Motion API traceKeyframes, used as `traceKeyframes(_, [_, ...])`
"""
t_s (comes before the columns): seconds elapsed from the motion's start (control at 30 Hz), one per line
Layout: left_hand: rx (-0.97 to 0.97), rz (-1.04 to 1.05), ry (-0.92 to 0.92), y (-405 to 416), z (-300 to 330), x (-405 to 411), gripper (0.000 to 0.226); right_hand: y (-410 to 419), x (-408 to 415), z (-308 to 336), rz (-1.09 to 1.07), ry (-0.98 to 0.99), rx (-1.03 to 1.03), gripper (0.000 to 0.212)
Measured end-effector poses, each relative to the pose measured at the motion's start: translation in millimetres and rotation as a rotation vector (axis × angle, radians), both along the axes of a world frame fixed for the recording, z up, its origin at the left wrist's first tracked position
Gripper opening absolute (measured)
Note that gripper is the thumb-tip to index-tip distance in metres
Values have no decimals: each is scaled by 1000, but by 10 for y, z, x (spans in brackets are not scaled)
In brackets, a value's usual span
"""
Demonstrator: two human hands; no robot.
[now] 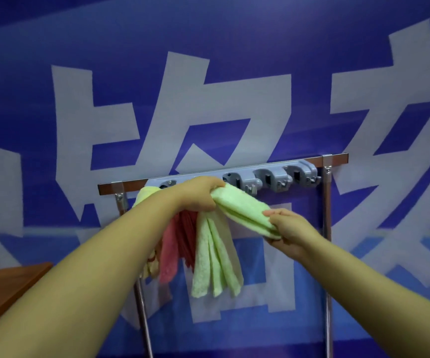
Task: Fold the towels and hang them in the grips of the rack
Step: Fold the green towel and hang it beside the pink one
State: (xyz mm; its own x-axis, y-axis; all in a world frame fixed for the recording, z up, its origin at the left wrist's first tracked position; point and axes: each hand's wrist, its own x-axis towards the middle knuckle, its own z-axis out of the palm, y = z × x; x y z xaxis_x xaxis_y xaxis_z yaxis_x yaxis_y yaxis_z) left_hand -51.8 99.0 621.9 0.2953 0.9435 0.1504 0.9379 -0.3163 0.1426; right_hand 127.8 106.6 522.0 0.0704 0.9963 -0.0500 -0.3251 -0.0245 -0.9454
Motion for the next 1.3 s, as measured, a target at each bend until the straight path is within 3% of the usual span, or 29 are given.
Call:
traceKeyframes(0.2, [58,-22,267,87,42,20,65,41,-142,-162,-7,54,-70,27])
traceKeyframes(0.43, [604,-2,737,135,-112,84,29,137,-76,-266,-76,201,-60,27])
traceKeyframes(0.5, [800,-44,815,107,-112,134,28,158,-37,-307,-108,241,-44,26])
traceKeyframes(0.53, [863,-70,828,87,-113,159,29,169,-21,-334,-121,251,-33,26])
traceKeyframes(0.57, [789,-62,833,94,-134,174,26,192,-16,-372,-132,246,-29,25])
traceKeyframes(0.7, [381,-4,489,209,-222,152,30,340,-117,-590,-54,152,-108,23])
traceKeyframes(0.8, [253,-3,129,248,-269,105,40,422,-262,-723,46,77,-138,22])
traceKeyframes(0.97, [206,-13,-556,81,-643,210,68,416,-430,-809,82,4,-106,32])
traceKeyframes(1.13, [-11,70,-1399,86,-1433,262,85,301,-490,-912,74,-367,75,42])
traceKeyframes(1.2, [-97,118,-1452,-2,-1809,298,78,218,-474,-974,130,-365,123,39])
traceKeyframes(1.3, [-204,201,-1435,-250,-2357,364,103,109,-423,-1147,140,-397,161,44])
